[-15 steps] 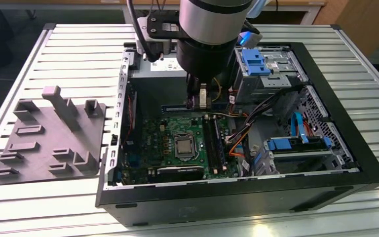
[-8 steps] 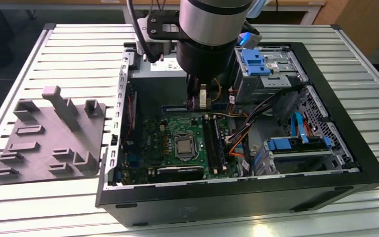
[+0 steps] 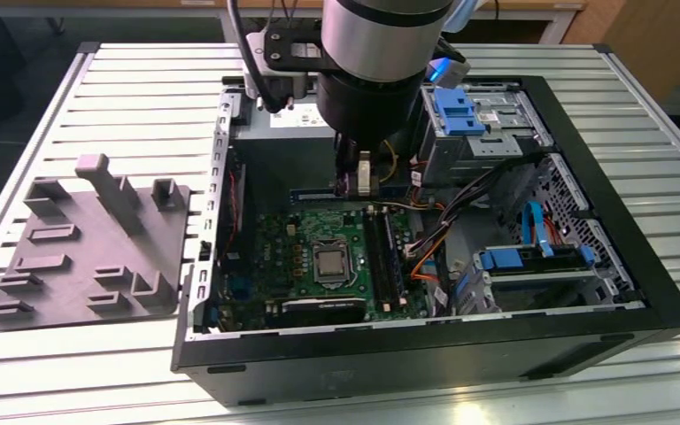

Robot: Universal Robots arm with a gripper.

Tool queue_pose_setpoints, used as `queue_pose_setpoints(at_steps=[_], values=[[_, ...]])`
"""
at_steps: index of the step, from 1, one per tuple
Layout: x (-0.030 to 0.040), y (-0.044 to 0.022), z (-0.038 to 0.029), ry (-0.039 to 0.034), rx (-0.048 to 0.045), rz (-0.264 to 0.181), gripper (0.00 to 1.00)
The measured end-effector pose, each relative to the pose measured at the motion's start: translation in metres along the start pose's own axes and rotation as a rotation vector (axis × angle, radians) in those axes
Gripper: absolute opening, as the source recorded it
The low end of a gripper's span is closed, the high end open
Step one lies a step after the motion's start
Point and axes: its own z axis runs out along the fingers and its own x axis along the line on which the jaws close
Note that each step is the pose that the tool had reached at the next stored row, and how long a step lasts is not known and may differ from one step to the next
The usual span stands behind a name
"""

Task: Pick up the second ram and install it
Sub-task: 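Insert the second ram into the second slot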

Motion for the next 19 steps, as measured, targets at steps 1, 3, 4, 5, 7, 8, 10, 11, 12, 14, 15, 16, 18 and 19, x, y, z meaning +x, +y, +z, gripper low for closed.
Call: queue_pose_setpoints(at_steps=[1, 3, 4, 5, 7, 8, 10, 11, 12, 14, 15, 16, 18, 19], values=[[0.0, -0.0001, 0.0001, -0.0003, 0.0005, 0.003, 0.12], [0.0, -0.0001, 0.0001, -0.0011, 0.0019, 0.016, 0.12], [0.0, -0.0001, 0.0001, -0.0016, 0.0028, 0.023, 0.12], [0.0, 0.0, 0.0001, -0.002, 0.0038, 0.032, 0.12], [0.0, -0.0001, 0.0, -0.003, 0.0056, 0.048, 0.12], [0.0, 0.0, 0.0, -0.0034, 0.0065, 0.055, 0.12], [0.0, -0.0001, 0.0001, -0.0042, 0.0078, 0.067, 0.12], [0.0, -0.0001, 0.0001, -0.0045, 0.0083, 0.071, 0.12], [0.0, -0.0001, 0.0001, -0.0046, 0.0087, 0.075, 0.12], [0.0, -0.0001, 0.0001, -0.005, 0.0093, 0.079, 0.12], [0.0, -0.0001, 0.0001, -0.0051, 0.0095, 0.081, 0.12], [0.0, -0.0001, 0.0001, -0.0051, 0.0096, 0.082, 0.12], [0.0, -0.0002, 0.0001, -0.0053, 0.0099, 0.085, 0.12], [0.0, -0.0002, 0.0001, -0.0054, 0.0101, 0.086, 0.12]])
